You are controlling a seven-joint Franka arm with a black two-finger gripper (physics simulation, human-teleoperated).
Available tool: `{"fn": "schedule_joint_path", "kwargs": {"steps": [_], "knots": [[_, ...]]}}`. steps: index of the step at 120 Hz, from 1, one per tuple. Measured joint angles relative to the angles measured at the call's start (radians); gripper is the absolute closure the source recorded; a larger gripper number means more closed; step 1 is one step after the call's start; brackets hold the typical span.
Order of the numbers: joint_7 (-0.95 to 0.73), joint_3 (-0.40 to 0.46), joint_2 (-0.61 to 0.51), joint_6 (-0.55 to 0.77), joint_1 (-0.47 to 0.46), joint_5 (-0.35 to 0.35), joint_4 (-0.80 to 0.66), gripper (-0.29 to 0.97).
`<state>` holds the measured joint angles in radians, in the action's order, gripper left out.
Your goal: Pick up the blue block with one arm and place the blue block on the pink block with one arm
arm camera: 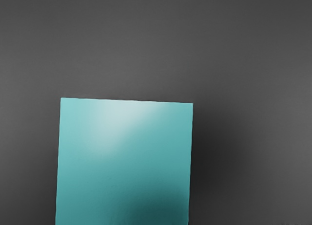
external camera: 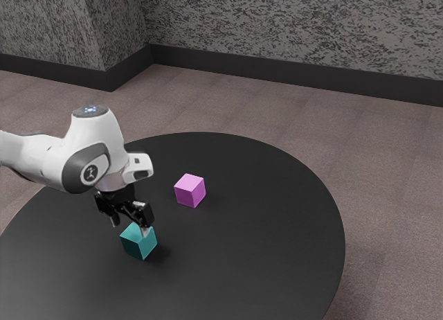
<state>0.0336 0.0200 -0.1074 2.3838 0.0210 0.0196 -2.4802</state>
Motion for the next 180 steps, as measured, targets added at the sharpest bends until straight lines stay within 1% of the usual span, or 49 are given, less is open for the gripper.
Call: {"fn": "schedule_joint_path", "kwargs": {"steps": [36,40,70,86,91,112,128,142,149,160,166,171,180], "knots": [[-0.067,-0.009,0.089,0.032,-0.006,0.001,0.006,0.04],[-0.072,-0.010,0.102,0.035,-0.006,0.001,0.010,0.01],[-0.108,-0.018,0.173,0.069,0.001,0.001,0.050,0.02],[-0.122,-0.035,0.183,0.083,0.001,0.001,0.054,0.02],[-0.126,-0.036,0.189,0.087,0.003,0.002,0.054,0.05],[-0.141,-0.035,0.203,0.108,-0.001,0.001,0.055,0.25],[-0.145,-0.033,0.204,0.124,-0.001,-0.003,0.056,0.30],[-0.144,-0.034,0.203,0.130,-0.001,-0.008,0.072,0.31],[-0.143,-0.030,0.203,0.110,0.000,-0.013,0.127,0.31],[-0.126,-0.028,0.217,0.004,-0.002,-0.064,0.294,0.32],[-0.117,-0.028,0.259,-0.054,-0.001,-0.078,0.390,0.32],[-0.111,-0.027,0.316,-0.102,0.000,-0.084,0.491,0.32],[-0.101,-0.025,0.400,-0.168,0.001,-0.075,0.622,0.33]]}}
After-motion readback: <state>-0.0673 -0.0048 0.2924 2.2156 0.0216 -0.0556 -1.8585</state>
